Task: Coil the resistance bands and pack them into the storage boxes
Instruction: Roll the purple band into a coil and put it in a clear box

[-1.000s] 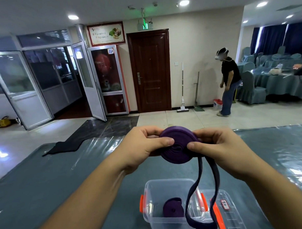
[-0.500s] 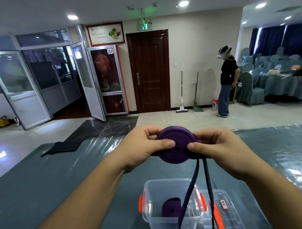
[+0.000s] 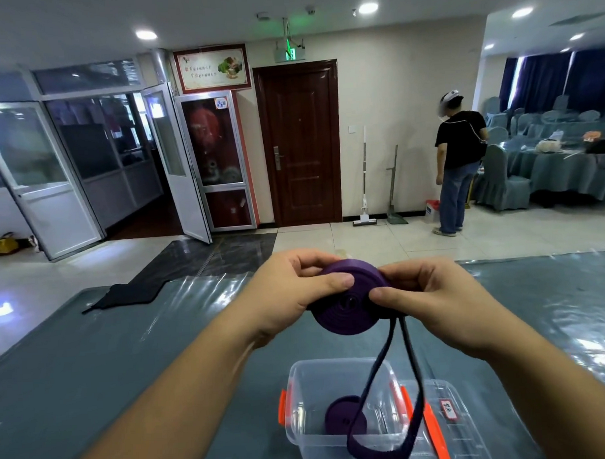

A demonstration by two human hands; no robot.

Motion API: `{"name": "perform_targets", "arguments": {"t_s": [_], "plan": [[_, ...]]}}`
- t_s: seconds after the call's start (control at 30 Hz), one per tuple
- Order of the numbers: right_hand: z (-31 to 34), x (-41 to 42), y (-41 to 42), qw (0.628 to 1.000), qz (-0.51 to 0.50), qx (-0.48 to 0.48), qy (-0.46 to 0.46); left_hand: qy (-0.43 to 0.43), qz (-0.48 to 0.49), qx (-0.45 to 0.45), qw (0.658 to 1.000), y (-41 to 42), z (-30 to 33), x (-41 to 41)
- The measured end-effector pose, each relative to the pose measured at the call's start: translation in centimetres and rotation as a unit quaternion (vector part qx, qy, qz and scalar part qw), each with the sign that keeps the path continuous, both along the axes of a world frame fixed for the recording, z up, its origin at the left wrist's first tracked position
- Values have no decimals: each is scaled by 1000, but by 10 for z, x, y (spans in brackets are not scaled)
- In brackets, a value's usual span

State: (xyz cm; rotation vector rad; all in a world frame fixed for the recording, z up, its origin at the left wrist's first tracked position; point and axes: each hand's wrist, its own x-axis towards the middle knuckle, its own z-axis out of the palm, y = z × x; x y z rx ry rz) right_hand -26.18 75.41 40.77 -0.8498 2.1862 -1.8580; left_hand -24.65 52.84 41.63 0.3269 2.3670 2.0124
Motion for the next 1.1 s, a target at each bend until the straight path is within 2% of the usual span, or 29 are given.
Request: {"name": "perform_targets", "arguments": {"t_s": [0.13, 0.2, 0.3, 0.37, 0.43, 0.57, 0.63, 0.8, 0.87, 1.0, 1.1], "plan": [[11, -1, 1, 997, 0, 70, 40, 16, -16, -113, 993, 0, 6, 3], [12, -1, -1, 999, -20, 25, 33, 21, 3, -74, 997, 1, 8, 3], [6, -1, -2, 998, -33, -51, 3, -11, 27, 70, 997, 5, 4, 4], [4, -2, -3, 997, -30, -66, -14, -28, 33, 115, 992, 9, -1, 3], [5, -2, 0, 999, -27, -42, -14, -31, 29, 106, 993, 10, -6, 3], [12, -4, 6, 999, -19, 37, 2, 1, 25, 14, 1000, 4, -1, -1], [13, -5, 5, 1000, -28, -2, -7, 8, 34, 28, 999, 5, 2, -2], [2, -5, 0, 988, -38, -137, -61, -11, 41, 157, 987, 16, -5, -1], [2, -4, 1, 989, -33, -131, -67, -34, 34, 152, 987, 16, -9, -1], [9, -6, 6, 998, -14, -54, -36, -44, -8, 65, 997, 9, -4, -2], [15, -8, 8, 999, -9, -36, -23, -41, -13, 55, 998, 6, 0, -2]]}}
